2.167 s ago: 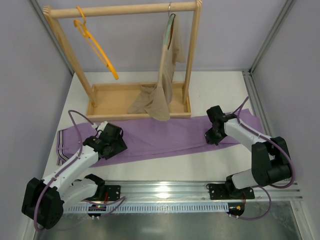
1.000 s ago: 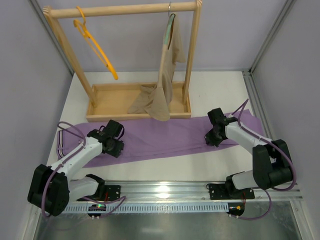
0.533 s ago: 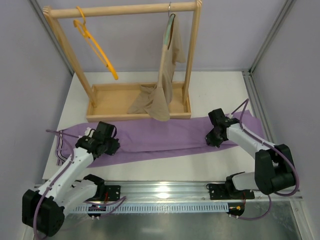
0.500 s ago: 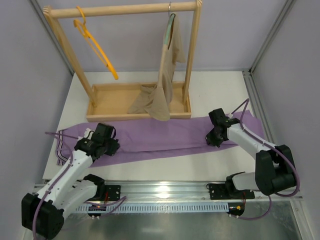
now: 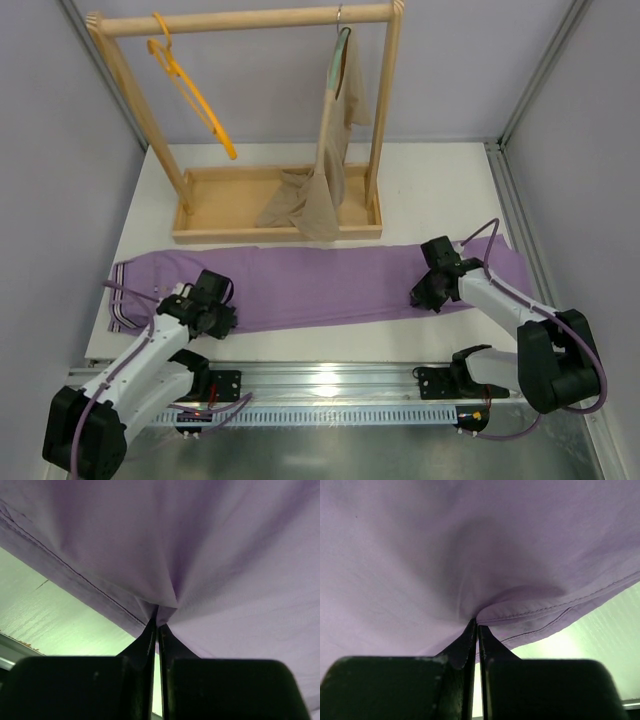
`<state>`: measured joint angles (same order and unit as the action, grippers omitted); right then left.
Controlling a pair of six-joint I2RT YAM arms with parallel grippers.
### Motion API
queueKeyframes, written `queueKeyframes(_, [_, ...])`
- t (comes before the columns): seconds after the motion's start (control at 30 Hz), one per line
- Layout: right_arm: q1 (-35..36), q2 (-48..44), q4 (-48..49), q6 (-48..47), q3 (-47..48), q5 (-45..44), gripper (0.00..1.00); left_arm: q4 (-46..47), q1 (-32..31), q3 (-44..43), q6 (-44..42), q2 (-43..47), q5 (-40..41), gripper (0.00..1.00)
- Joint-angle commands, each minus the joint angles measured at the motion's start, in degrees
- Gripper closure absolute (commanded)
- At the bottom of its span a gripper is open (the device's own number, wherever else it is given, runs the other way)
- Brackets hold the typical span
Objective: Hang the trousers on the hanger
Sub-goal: Fold the trousers
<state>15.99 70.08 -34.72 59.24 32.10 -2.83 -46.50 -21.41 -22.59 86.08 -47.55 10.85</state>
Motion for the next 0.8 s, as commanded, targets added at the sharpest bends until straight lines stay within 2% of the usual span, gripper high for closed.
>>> queueKeyframes(0.0, [0.01,-0.65,-2.71,-1.24,0.06,-4.37,0.96,-2.54,0.32,-2.37,-2.06,-1.05,4.70,1.00])
queueKeyframes(0.07, [0.01,-0.65,-5.26,-1.67,2.44,-6.03,0.96,-2.63,0.32,-3.68,-3.02,-1.75,5.84,1.00])
queueKeyframes(0.1, [0.01,-0.91,-6.14,-1.67,3.23,-6.57,0.96,-2.98,0.32,-4.56,-3.64,-2.02,6.37,0.93])
queueKeyframes(0.17, [0.01,-1.09,-8.25,-2.38,5.95,-7.27,0.96,-3.77,0.31,-8.51,-6.71,-3.42,7.77,0.71])
queueKeyframes(0.2, [-0.08,-0.92,-9.48,-2.81,6.83,-7.36,0.96,-4.73,0.32,-10.18,-7.59,-4.21,8.22,0.52])
queueKeyframes(0.23, [0.01,-0.65,-10.36,-3.17,8.40,-7.45,0.96,-6.74,0.23,-12.46,-9.95,-4.74,8.83,0.48])
queueKeyframes(0.3, [0.09,-0.13,-11.42,-4.22,9.03,-6.84,0.96,-7.11,0.32,-17.82,-13.29,-6.24,9.27,0.43])
queueKeyframes(0.37, [0.01,0.58,-11.07,-5.10,7.55,-5.00,0.95,-5.36,0.05,-21.86,-19.51,-7.11,7.79,0.43])
queueKeyframes(0.4, [0.01,0.84,-10.72,-5.80,6.85,-3.95,0.91,-4.83,-0.12,-22.58,-20.59,-7.38,6.21,0.44])
queueKeyframes(0.43, [-0.08,1.19,-10.55,-5.98,6.23,-2.72,0.83,-2.30,-0.65,-22.85,-21.56,-7.47,4.37,0.44])
queueKeyframes(0.47, [0.01,1.46,-11.15,-5.89,6.31,-2.88,0.80,0.16,-0.91,-22.68,-23.83,-7.47,2.18,0.45])
queueKeyframes(0.57, [-0.08,2.77,-15.63,-3.62,8.85,-6.21,0.73,6.76,-1.44,-19.42,-23.42,-7.73,-4.51,0.44])
queueKeyframes(0.63, [-0.52,3.91,-19.41,-1.07,10.78,-9.28,0.69,8.87,-1.44,-16.01,-22.28,-8.43,-4.53,0.43])
queueKeyframes(0.77, [-0.87,7.51,-17.84,-1.76,11.58,-14.02,0.64,12.74,-0.65,-11.61,-20.69,-12.29,-3.82,0.39])
